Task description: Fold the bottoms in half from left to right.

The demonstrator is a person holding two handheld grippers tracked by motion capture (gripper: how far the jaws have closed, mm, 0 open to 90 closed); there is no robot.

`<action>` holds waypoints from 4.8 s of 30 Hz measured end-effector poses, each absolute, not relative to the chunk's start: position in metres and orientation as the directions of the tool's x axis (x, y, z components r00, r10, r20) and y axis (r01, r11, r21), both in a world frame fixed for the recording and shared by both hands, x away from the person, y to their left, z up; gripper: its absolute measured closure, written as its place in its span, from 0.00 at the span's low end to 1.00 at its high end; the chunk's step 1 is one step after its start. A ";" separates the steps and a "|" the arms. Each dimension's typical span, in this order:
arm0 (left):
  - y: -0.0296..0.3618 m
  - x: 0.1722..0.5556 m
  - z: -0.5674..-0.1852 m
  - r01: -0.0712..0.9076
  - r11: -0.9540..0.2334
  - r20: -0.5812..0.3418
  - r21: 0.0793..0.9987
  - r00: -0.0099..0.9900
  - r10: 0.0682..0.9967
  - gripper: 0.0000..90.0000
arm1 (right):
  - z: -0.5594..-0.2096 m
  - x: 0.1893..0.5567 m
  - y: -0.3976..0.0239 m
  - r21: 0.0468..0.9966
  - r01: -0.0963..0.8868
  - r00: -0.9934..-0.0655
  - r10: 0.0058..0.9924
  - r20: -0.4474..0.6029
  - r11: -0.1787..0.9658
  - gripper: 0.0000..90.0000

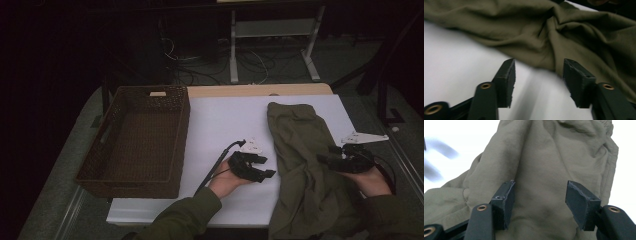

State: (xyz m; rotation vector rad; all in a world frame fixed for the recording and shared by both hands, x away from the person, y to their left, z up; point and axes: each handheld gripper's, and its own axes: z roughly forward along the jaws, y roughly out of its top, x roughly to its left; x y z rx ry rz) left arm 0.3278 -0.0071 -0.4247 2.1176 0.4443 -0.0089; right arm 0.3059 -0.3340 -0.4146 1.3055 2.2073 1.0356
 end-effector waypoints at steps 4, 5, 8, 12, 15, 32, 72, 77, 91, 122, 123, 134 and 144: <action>-0.020 0.329 -0.424 0.307 -0.497 -0.181 0.812 0.941 0.287 0.57 | -0.415 0.307 -0.335 0.750 0.592 -0.497 0.866 0.052 0.294 0.45; -0.024 0.330 -0.424 0.304 -0.499 -0.182 0.811 0.943 0.278 0.57 | -0.415 0.307 -0.335 0.750 0.592 -0.497 0.866 0.052 0.294 0.45; -0.039 0.332 -0.424 0.294 -0.509 -0.184 0.809 0.949 0.257 0.61 | -0.417 0.307 -0.334 0.747 0.594 -0.498 0.866 0.050 0.299 0.44; -0.060 0.335 -0.425 0.292 -0.524 -0.191 0.800 0.952 0.240 0.65 | -0.418 0.307 -0.334 0.746 0.593 -0.501 0.864 0.048 0.302 0.44; -0.070 0.337 -0.426 0.289 -0.529 -0.191 0.798 0.954 0.231 0.66 | -0.417 0.307 -0.334 0.746 0.593 -0.501 0.864 0.047 0.303 0.44; -0.095 0.347 -0.438 0.294 -0.613 -0.217 0.734 0.956 0.199 0.96 | -0.417 0.306 -0.333 0.753 0.586 -0.502 0.864 0.046 0.300 0.44; 0.058 0.347 -0.437 0.403 -0.607 -0.132 0.685 0.888 0.441 0.89 | -0.415 0.306 -0.326 0.758 0.573 -0.508 0.861 0.031 0.311 0.44; 0.068 0.342 -0.430 0.422 -0.574 -0.143 0.702 0.873 0.466 0.78 | -0.415 0.306 -0.326 0.757 0.574 -0.510 0.860 0.031 0.313 0.44; 0.058 0.342 -0.414 0.453 -0.497 -0.202 0.740 0.854 0.479 0.60 | -0.416 0.306 -0.322 0.752 0.572 -0.521 0.853 0.023 0.328 0.44; 0.037 0.346 -0.444 0.420 -0.636 -0.156 0.647 0.890 0.428 0.89 | -0.434 0.285 -0.344 0.642 0.710 -0.484 0.862 0.147 0.289 0.62; 0.037 0.346 -0.444 0.419 -0.635 -0.158 0.648 0.890 0.427 0.89 | -0.434 0.285 -0.344 0.642 0.710 -0.484 0.862 0.147 0.289 0.62; 0.039 0.347 -0.445 0.412 -0.631 -0.163 0.657 0.895 0.415 0.87 | -0.426 0.282 -0.353 0.609 0.729 -0.449 0.890 0.080 0.313 1.00; 0.037 0.343 -0.445 0.411 -0.630 -0.181 0.659 0.900 0.397 0.69 | -0.437 0.284 -0.362 0.586 0.761 -0.408 0.908 0.098 0.278 0.68</action>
